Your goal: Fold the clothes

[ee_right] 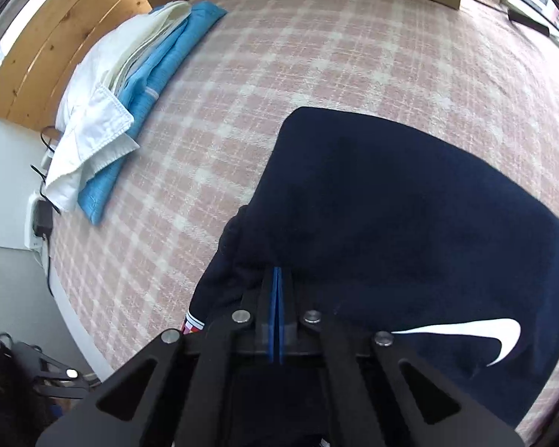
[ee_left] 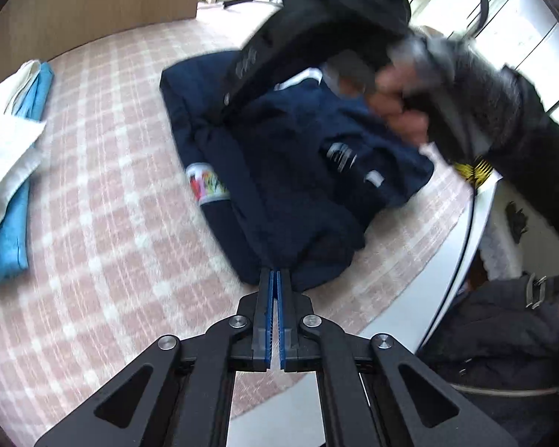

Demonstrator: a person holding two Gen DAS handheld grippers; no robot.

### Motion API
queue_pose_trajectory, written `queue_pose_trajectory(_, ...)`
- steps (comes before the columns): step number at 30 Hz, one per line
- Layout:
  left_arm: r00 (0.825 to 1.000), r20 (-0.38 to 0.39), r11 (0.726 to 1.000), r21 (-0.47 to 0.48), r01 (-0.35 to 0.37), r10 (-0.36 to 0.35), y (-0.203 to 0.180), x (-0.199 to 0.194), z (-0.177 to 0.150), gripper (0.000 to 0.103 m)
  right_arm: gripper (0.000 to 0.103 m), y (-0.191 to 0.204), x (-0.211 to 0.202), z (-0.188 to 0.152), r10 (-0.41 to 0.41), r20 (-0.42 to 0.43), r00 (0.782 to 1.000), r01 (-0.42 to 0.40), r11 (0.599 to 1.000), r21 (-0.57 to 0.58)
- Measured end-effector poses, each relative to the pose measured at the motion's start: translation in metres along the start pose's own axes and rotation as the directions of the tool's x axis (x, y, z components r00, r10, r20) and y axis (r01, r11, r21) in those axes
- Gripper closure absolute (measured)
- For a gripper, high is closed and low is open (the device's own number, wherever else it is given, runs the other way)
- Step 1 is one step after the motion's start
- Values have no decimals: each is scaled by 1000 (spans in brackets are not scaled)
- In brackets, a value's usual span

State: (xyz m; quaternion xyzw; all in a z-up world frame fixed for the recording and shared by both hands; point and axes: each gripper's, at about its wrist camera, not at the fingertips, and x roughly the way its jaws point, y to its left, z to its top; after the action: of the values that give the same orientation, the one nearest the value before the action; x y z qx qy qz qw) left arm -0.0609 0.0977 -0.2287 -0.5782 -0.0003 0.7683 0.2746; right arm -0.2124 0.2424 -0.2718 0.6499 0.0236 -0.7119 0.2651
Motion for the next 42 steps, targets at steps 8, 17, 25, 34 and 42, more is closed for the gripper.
queue_pose_trajectory(8, 1000, 12, 996, -89, 3, -2, 14, 0, -13, 103, 102, 14, -10, -5, -67, 14, 998, 68, 996, -56)
queue_pose_trajectory(17, 995, 90, 999, 8, -51, 50, 13, -5, -16, 78, 72, 57, -23, -35, -43, -169, 985, 16, 988, -155)
queue_pose_trajectory(25, 991, 132, 999, 14, -34, 32, 15, -17, -26, 78, 72, 77, -1, -44, -161, -243, 957, 124, 979, -159)
queue_pose_trajectory(34, 991, 135, 999, 47, -19, 12, 17, -12, -24, 78, 97, 54, -19, -49, -65, -223, 973, 51, 996, -69)
queue_pose_trajectory(42, 987, 162, 993, 121, 5, -24, 14, -18, -5, 75, 97, 46, -51, -50, -13, -177, 984, 10, 1000, -22)
